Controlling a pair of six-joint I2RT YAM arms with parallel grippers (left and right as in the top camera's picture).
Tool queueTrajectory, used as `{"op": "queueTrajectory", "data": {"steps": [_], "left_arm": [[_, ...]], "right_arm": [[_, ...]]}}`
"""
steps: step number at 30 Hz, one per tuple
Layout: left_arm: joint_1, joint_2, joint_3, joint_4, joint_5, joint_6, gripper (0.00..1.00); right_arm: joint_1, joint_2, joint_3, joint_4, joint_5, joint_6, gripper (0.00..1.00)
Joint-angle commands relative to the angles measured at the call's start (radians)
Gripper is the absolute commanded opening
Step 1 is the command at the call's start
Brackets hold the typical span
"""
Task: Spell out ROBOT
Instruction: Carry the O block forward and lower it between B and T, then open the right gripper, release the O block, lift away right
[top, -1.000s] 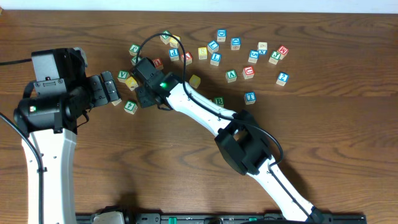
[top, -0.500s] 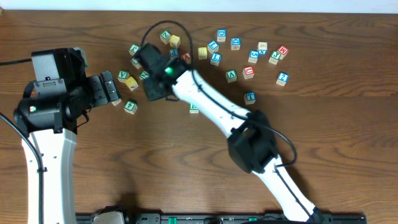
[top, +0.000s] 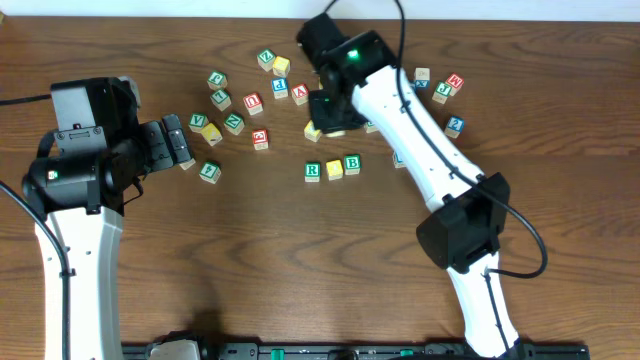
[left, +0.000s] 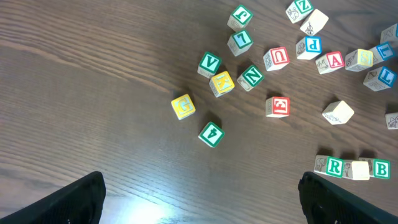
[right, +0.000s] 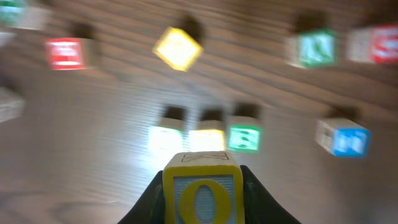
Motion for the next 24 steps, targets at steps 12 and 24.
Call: {"op": "queueTrajectory", "data": {"steps": [12, 24], "left_arm": [[0.005, 0.003, 0.025, -0.002, -0.006, -0.009, 0.98], [0.005, 0.003, 0.025, -0.002, -0.006, -0.009, 0.98]], "right_arm": [[-0.115, -0.001, -0.283, 0.018, 0.108, -0.005, 0.17], [-0.113, -0.001, -0.486, 0.236, 0.097, -0.006, 0.19]]}}
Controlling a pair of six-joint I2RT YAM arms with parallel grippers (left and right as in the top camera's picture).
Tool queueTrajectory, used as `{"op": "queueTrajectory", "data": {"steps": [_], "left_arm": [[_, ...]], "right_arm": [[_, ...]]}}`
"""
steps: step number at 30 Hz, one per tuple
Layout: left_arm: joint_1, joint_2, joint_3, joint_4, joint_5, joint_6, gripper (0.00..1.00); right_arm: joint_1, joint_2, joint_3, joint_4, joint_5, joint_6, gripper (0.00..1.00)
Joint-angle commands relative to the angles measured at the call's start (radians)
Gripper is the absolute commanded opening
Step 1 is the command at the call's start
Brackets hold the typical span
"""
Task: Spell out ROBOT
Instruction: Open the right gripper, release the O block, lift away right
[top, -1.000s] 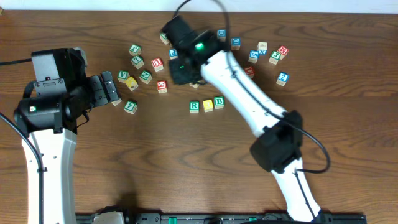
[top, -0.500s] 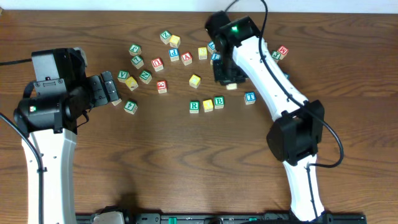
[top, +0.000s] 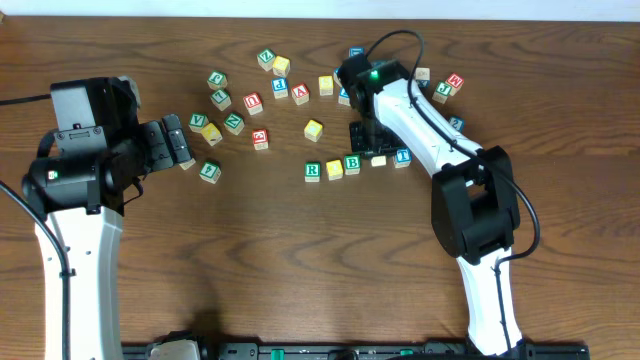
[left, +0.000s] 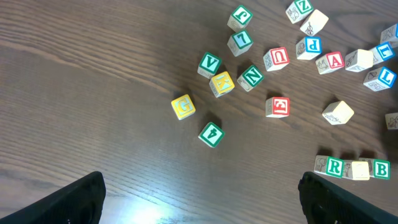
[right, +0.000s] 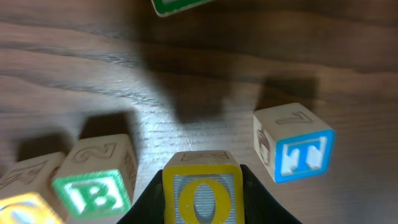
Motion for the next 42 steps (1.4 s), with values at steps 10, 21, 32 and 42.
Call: {"op": "queueTrajectory", "data": {"steps": [10, 21, 32, 42], "left_arm": [[0.005, 0.003, 0.025, -0.002, -0.006, -0.009, 0.98], [0.005, 0.003, 0.025, -0.002, -0.006, -0.009, 0.98], [0.005, 0.003, 0.025, -0.002, -0.006, -0.009, 0.98], [0.005, 0.003, 0.025, -0.002, -0.006, -0.009, 0.98]], "right_arm": [[0.002, -0.001, -0.085, 0.112, -0.004, -0.006, 0.22], [0.002, -0.002, -0.079, 0.049, -0.043, -0.007, 0.39], [-0.013, -0.111, 0.009, -0.022, -0.045, -0.037, 0.43], [-0.151, -0.230, 0.006, -0.066, -0.045, -0.064, 0.46]]}}
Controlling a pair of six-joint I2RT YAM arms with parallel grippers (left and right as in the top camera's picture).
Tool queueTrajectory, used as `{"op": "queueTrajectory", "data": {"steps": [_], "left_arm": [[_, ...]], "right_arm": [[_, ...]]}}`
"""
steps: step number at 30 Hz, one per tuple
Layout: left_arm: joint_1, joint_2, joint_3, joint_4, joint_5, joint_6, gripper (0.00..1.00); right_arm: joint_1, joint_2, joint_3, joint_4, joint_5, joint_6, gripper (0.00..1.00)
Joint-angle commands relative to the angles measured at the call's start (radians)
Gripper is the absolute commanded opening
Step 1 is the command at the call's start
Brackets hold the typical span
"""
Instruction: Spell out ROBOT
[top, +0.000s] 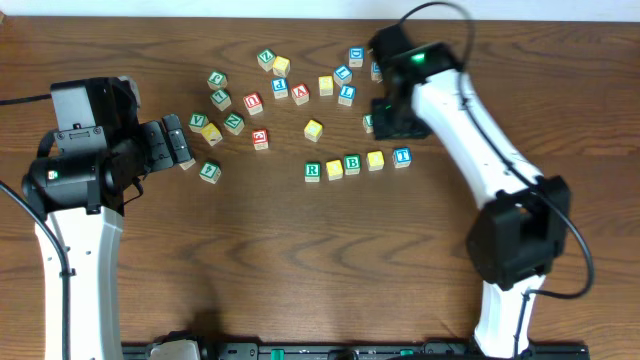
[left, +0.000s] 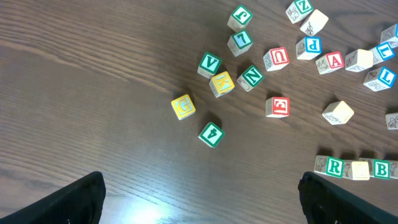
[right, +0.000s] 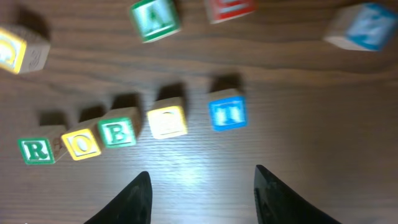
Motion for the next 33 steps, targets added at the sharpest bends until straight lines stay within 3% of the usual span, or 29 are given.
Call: {"op": "queueTrajectory", "data": {"steps": [1, 7, 9, 20, 21, 26, 29, 33], "left_arm": [[0.005, 0.003, 0.025, -0.002, -0.006, -0.009, 0.98], [0.005, 0.003, 0.025, 0.002, -0.005, -0.009, 0.98], [0.005, 0.003, 0.025, 0.071, -0.003, -0.009, 0.98], [0.005, 0.005, 0.021, 0.079, 0.043, -0.008, 0.98], [0.003, 0.009, 0.013, 0.080, 0.064, -0.009, 0.89], [-0.018, 0.079, -0.035, 0.080, 0.153, -0.087, 0.08], [-0.045, 0.155, -0.043, 0.085, 0.153, -0.196, 0.07], [-0.133, 0.280, -0.043, 0.105, 0.153, -0.230, 0.08]], "right_arm": [[-0.086, 0.001, 0.000, -0.020, 0.005, -0.037, 0.46], [-0.185, 0.026, -0.028, -0.019, 0.004, -0.101, 0.44], [-0.214, 0.044, -0.048, -0.009, -0.002, -0.134, 0.42], [-0.237, 0.057, -0.217, 0.164, -0.124, -0.203, 0.40], [-0.237, 0.057, -0.231, 0.177, -0.128, -0.205, 0.41], [-0.237, 0.057, -0.292, 0.253, -0.127, -0.208, 0.40], [-0.237, 0.057, -0.315, 0.286, -0.127, -0.208, 0.40], [-0.237, 0.057, -0.354, 0.336, -0.127, -0.208, 0.38]]}}
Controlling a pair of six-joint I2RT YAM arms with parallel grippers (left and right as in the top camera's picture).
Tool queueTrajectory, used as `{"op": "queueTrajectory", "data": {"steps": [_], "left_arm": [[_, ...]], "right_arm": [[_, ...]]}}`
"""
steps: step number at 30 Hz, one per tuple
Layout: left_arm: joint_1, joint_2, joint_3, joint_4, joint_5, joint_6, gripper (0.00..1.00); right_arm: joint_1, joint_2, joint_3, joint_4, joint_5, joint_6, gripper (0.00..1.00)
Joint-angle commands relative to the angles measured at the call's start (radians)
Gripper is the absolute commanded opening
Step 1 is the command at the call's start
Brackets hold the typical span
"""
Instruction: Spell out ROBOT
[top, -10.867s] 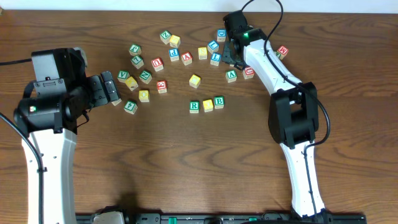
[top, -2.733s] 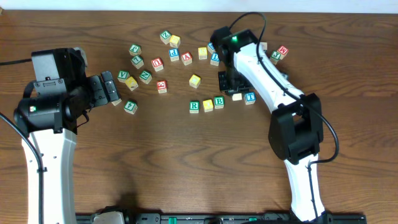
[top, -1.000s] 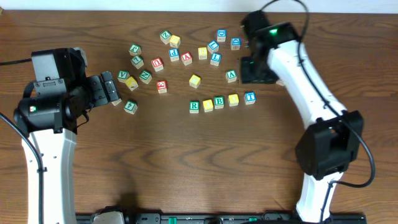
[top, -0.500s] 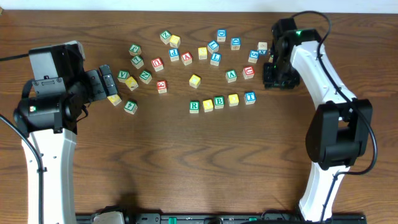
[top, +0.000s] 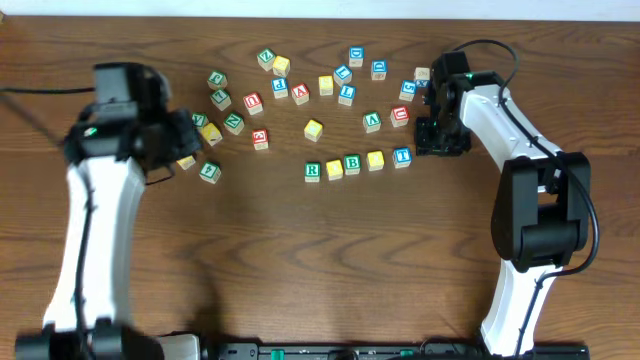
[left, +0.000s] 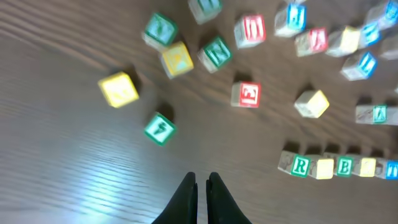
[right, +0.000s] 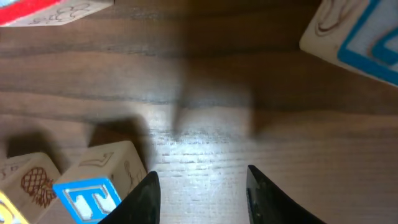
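Note:
Five letter blocks stand in a row mid-table: green R (top: 312, 171), yellow O (top: 334, 169), green B (top: 352, 163), a second yellow O (top: 375, 160) and blue T (top: 401, 156). My right gripper (top: 440, 140) is low over the wood just right of the T (right: 87, 193). It is open (right: 202, 193) with only bare table between its fingers. My left gripper (top: 185, 135) is far left among loose blocks. It is shut (left: 200, 193) on nothing, and it sees the row from R (left: 300, 165) onward.
Loose letter blocks lie scattered along the back of the table (top: 300, 90). A yellow block (top: 314, 129) sits behind the row. A green one (top: 372, 121) and a red one (top: 399, 116) lie close to my right gripper. A green 4 block (top: 209, 171) lies front left.
My right gripper, open and raised behind the row's right end, now sits low beside the T, still open. My left gripper was open and is now shut, and its arm has shifted.
My right gripper first held a yellow O block above the row R, O, B. Then it held the O low between B and T. Later it was open and raised, with the O standing in that gap. Now the row reads R, O, B, O, T.

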Motion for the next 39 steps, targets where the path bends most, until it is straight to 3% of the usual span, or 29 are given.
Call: {"op": "queueTrajectory", "data": {"steps": [1, 13, 20, 25, 39], "left_arm": [[-0.085, 0.100, -0.010, 0.013, 0.021, -0.090, 0.07], [-0.229, 0.267, -0.030, 0.068, 0.021, -0.210, 0.07], [-0.276, 0.278, -0.156, 0.214, 0.021, -0.299, 0.08], [-0.285, 0.280, -0.222, 0.334, 0.021, -0.314, 0.07], [-0.342, 0.359, -0.239, 0.433, 0.021, -0.366, 0.07]], "right_arm": [[-0.002, 0.003, -0.039, 0.028, -0.010, -0.010, 0.37], [-0.001, 0.003, -0.071, 0.063, -0.037, -0.046, 0.35], [0.004, 0.003, -0.071, 0.094, -0.081, -0.079, 0.36], [0.014, 0.003, -0.071, 0.101, -0.081, -0.097, 0.36], [0.071, 0.003, -0.071, 0.125, -0.081, -0.112, 0.36]]}}
